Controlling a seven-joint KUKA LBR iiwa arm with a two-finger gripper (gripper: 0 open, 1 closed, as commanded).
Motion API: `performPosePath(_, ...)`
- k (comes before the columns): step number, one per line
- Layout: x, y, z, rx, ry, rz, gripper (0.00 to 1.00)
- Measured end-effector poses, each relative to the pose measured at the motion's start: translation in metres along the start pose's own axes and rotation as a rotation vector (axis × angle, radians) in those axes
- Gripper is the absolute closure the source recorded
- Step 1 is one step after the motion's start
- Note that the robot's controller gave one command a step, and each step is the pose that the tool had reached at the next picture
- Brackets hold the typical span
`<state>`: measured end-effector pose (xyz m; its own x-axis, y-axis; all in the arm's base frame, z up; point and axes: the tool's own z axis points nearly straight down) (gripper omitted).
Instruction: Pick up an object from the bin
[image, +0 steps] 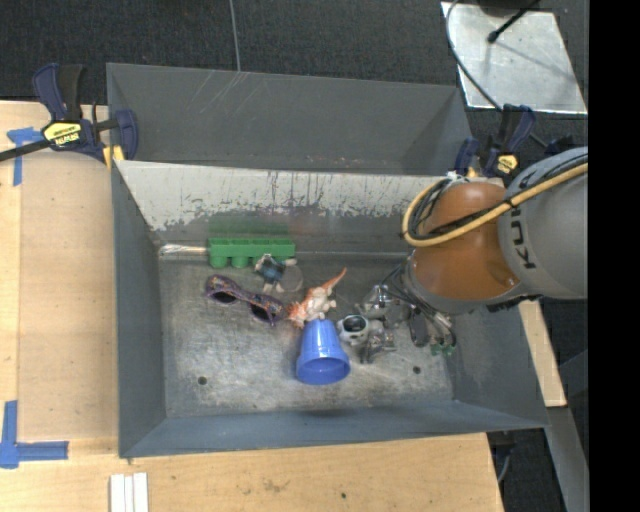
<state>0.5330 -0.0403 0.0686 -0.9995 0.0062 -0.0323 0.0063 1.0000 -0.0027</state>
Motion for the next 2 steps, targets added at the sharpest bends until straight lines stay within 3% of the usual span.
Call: performPosePath(2, 0.004, 0.0, -0.031, -0.003, 0.03, -0.002, 1.0)
